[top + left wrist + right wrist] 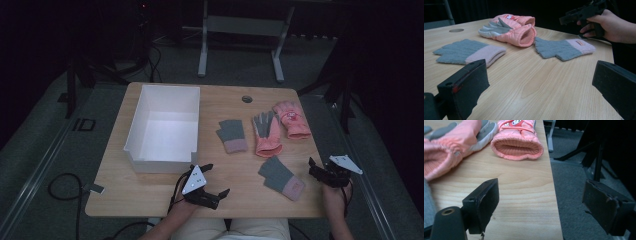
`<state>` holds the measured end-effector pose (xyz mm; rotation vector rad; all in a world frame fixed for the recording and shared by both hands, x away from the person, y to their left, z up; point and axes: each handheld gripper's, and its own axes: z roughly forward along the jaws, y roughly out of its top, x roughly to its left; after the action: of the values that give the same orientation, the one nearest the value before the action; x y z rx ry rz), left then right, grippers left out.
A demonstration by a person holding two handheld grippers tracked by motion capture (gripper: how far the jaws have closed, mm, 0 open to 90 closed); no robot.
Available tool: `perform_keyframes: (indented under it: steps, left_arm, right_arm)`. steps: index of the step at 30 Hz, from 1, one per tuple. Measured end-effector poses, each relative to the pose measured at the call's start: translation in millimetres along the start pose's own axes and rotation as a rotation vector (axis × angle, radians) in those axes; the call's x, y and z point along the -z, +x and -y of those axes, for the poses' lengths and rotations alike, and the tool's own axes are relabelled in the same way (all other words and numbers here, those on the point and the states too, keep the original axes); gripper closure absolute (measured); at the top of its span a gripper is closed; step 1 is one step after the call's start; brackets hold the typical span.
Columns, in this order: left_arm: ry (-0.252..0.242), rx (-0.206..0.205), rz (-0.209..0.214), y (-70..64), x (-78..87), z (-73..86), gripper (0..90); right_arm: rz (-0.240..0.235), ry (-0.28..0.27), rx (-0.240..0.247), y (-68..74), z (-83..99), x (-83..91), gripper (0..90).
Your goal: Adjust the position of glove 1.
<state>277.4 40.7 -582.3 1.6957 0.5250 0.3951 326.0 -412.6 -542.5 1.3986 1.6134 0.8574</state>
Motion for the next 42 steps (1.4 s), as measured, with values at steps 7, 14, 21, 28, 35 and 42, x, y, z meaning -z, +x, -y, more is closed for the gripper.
perform_keyframes:
  steps: [7, 14, 21, 28, 35, 42]
  left_arm:
    - [0.004, -0.011, 0.0, -1.1, -0.4, -0.2, 0.0]
    - [0.004, -0.009, 0.0, -1.0, -0.5, -0.2, 0.0]
    - [0.012, -0.011, 0.0, -1.6, -0.7, -0.4, 0.0]
    - [0.014, -0.006, 0.002, -1.7, -0.9, -0.4, 0.1]
    - [0.009, -0.005, 0.0, -1.6, -0.4, -0.2, 0.0]
    - [0.01, -0.003, -0.002, -1.4, -0.5, -0.3, 0.0]
  right_arm:
    - [-0.024, 0.01, -0.038, 5.0, -19.4, 5.9, 12.3]
    - [-0.031, 0.013, 0.011, 17.2, -40.3, 10.2, 13.5]
    - [-0.127, 0.074, -0.035, 26.5, -68.6, 6.3, 13.5]
    - [-0.129, 0.052, -0.037, 44.2, -90.0, 4.0, 10.8]
    - [-0.169, 0.031, -0.029, 64.1, -105.4, 1.1, 13.4]
    - [-0.221, 0.044, 0.004, 86.7, -116.3, -7.2, 22.5]
